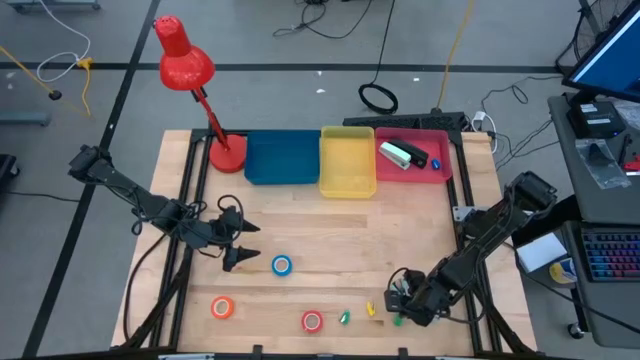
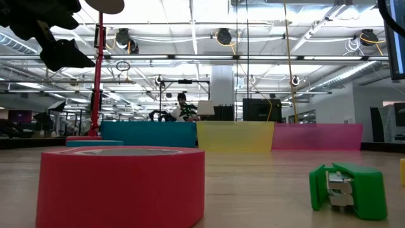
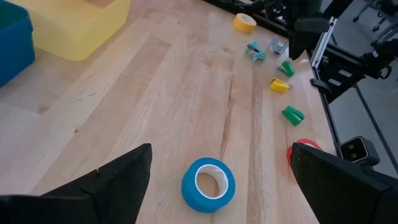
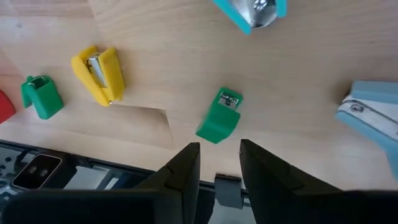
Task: Pick and place Stapler, Stapler remover, tape
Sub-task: Put the right green stapler into the pink bin
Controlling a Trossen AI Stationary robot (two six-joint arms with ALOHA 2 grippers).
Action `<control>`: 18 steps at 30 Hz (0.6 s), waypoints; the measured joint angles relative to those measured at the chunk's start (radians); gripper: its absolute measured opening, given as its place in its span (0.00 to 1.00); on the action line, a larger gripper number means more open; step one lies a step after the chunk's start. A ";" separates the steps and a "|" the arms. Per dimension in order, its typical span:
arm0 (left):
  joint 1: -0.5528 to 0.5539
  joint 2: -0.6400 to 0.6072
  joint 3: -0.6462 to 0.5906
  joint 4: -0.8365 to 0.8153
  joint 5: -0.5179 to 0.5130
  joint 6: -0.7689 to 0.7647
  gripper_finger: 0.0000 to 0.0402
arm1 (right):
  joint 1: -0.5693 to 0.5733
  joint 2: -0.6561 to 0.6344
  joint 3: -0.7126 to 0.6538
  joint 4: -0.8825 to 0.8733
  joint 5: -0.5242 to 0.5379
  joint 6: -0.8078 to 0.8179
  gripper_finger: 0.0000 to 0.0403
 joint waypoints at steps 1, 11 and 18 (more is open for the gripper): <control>0.000 0.000 0.000 0.000 0.000 0.000 0.94 | 0.000 0.003 0.000 0.001 0.000 0.000 0.26; 0.000 0.000 0.000 0.000 0.003 -0.002 0.94 | -0.002 0.065 0.000 0.076 -0.001 0.000 0.26; 0.000 0.000 0.000 0.000 0.002 0.003 0.94 | -0.003 0.141 0.000 0.161 -0.003 0.000 0.26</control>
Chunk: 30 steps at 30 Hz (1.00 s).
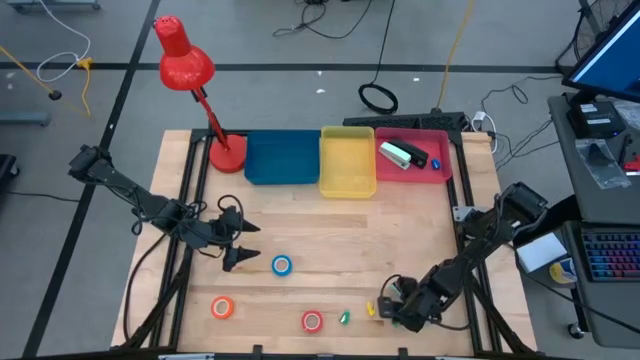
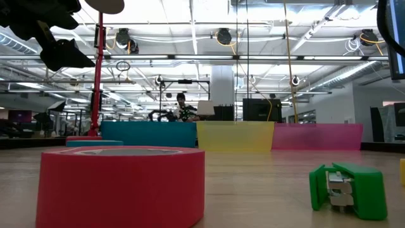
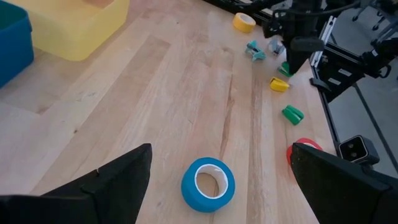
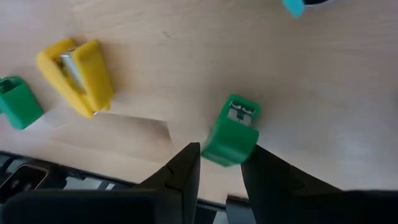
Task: Pick and place Stapler, Stapler remover, tape
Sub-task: Put the right green stapler into the pink bin
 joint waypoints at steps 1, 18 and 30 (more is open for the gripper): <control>0.000 0.000 0.000 0.000 0.000 0.001 0.94 | 0.000 0.006 0.000 0.004 -0.001 0.000 0.26; 0.000 0.000 0.000 0.002 0.000 -0.003 0.94 | -0.001 0.029 0.003 -0.016 0.005 -0.046 0.24; 0.000 0.000 0.000 0.008 -0.003 0.003 0.94 | -0.004 0.014 -0.001 0.003 0.006 -0.061 0.16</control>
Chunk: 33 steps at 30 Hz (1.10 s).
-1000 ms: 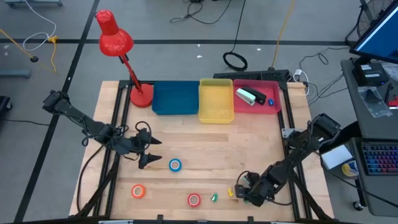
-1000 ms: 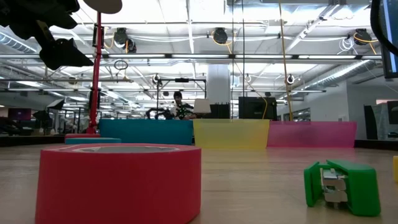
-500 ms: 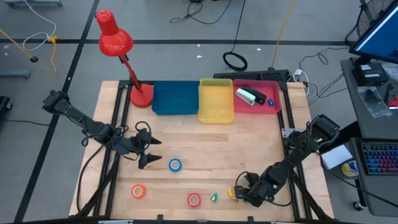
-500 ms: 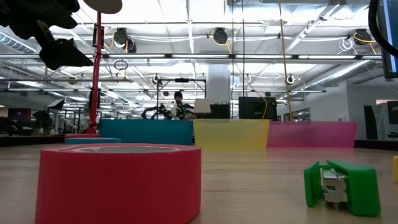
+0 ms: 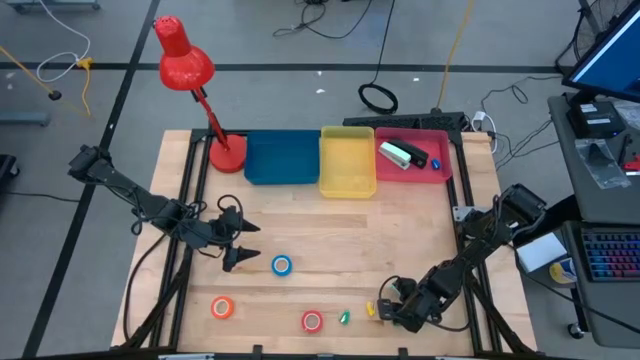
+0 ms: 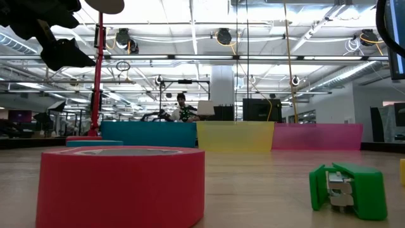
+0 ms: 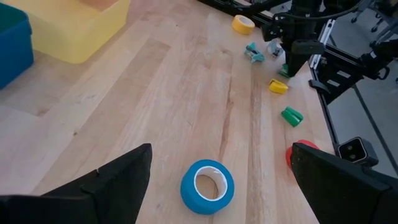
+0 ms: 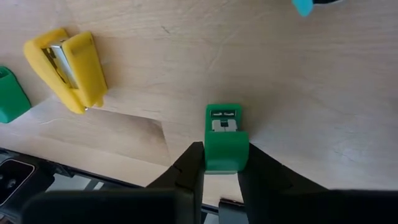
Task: Pick and place Stapler, Stapler remover, tape
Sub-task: Put the right green stapler into the pink bin
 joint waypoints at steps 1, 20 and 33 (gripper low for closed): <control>0.000 0.000 0.000 0.000 0.000 0.001 0.94 | -0.001 -0.008 -0.001 0.000 0.000 0.000 0.17; 0.000 0.000 0.000 0.001 -0.002 0.034 0.94 | -0.253 -0.529 -0.001 -0.334 0.573 -0.531 0.18; 0.000 0.000 0.000 0.037 -0.082 -0.044 0.94 | -0.811 -0.904 -0.001 -0.801 0.917 -1.175 0.17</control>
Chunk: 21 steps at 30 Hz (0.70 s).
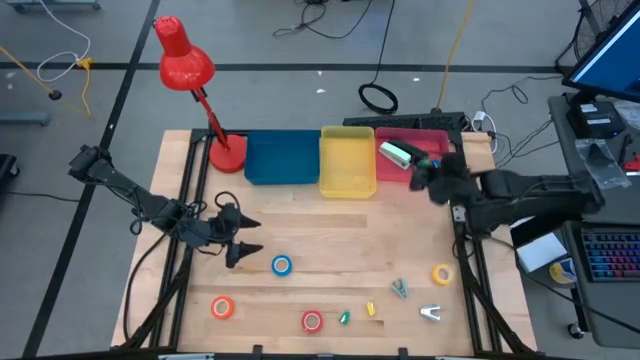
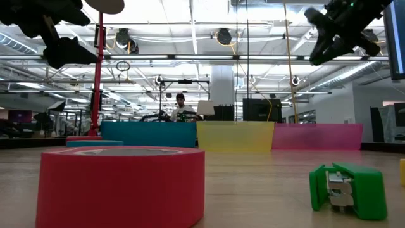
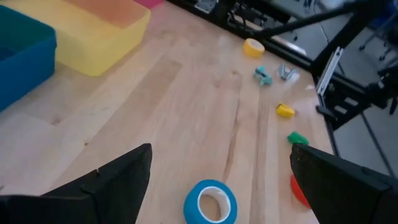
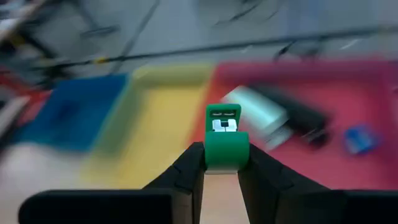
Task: Pick and place Stapler, Stapler remover, tape
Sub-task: Put the right green stapler into the pink bin
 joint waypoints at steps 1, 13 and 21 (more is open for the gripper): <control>0.000 0.000 0.000 0.005 -0.001 -0.012 0.94 | -0.053 -0.007 0.000 -0.007 0.000 -0.052 0.17; 0.000 0.000 0.000 0.054 -0.183 -0.049 0.94 | -0.622 0.177 0.001 0.000 -0.268 -0.562 0.18; 0.001 0.000 0.000 0.065 -0.183 -0.099 0.94 | -0.855 0.379 0.001 0.143 -0.375 -0.705 0.20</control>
